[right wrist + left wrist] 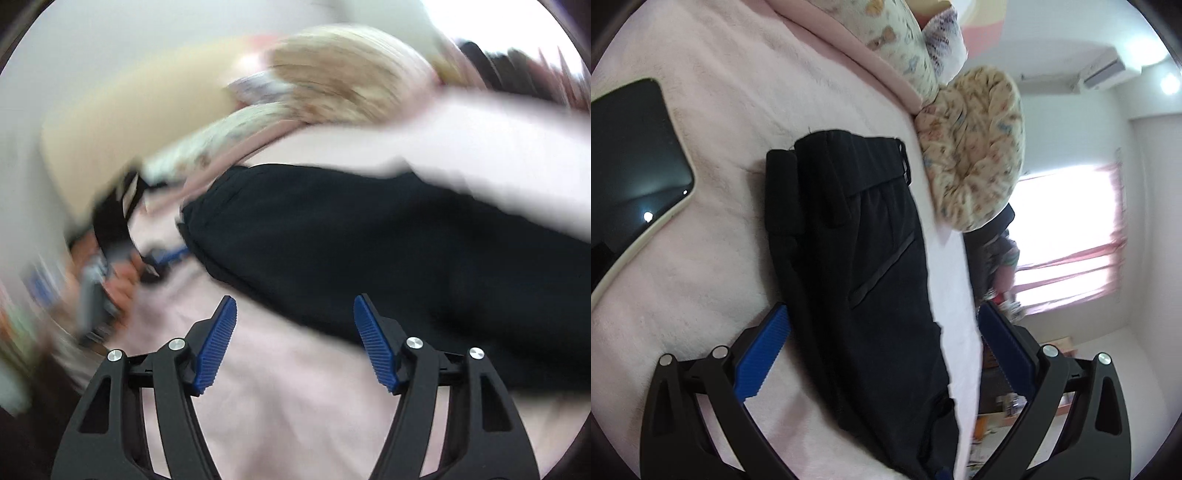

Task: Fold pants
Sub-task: 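Open the right tool and release the folded hems onto the trousers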

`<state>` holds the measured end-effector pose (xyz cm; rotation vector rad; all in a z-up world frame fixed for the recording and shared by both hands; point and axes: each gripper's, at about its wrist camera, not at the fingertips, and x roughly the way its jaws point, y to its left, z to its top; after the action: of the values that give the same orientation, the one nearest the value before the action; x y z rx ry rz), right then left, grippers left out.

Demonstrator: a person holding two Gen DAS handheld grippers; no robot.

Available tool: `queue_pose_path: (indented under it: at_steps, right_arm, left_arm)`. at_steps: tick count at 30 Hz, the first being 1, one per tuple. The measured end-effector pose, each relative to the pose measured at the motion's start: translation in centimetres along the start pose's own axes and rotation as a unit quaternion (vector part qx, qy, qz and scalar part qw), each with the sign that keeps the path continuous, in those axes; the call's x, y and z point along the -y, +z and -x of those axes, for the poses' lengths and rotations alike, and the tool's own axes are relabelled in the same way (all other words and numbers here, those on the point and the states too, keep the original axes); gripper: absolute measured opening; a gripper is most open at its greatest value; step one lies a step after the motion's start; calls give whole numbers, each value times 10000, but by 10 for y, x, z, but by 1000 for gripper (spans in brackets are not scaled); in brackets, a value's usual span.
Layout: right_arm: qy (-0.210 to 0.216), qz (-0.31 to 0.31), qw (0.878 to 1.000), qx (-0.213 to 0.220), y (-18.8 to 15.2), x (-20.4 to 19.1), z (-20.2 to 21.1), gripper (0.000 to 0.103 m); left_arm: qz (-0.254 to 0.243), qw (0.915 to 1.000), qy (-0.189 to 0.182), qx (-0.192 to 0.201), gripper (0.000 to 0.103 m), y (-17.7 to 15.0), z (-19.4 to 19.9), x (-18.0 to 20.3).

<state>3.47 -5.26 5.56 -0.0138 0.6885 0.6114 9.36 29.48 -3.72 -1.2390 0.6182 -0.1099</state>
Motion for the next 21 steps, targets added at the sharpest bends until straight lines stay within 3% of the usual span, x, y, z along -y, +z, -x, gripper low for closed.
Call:
queue_pose_path:
  at_steps: [1,3,7,13,17,21]
  right_arm:
    - [5,394,9992,-11,6,-16,-8,59]
    - [412,942,9945,-190,26,-45,-40,47]
    - [949,806,9897,-708,53,-61,-102,46]
    - [781,1419,9815,-1016,63,-86,-148,42]
    - [716,1498,9798,-1116,63,-86,-154,31]
    - [643,1701,9783,-989,60,-95,-149,28]
  left_arm:
    - [30,10000,-49,-32,101,1,0,-1]
    - [20,9997,-98,-206,101,4,-1,-2]
    - [-52,9977,-249,-624,101,8,-4,-2]
    - [-20,9935,-540,-1003,101,11,-6,-7]
    - [-75,9935,-457,-1043,101,9,-9,-5]
    - [-185,9940,-283,-1044,101,5,-11,-1]
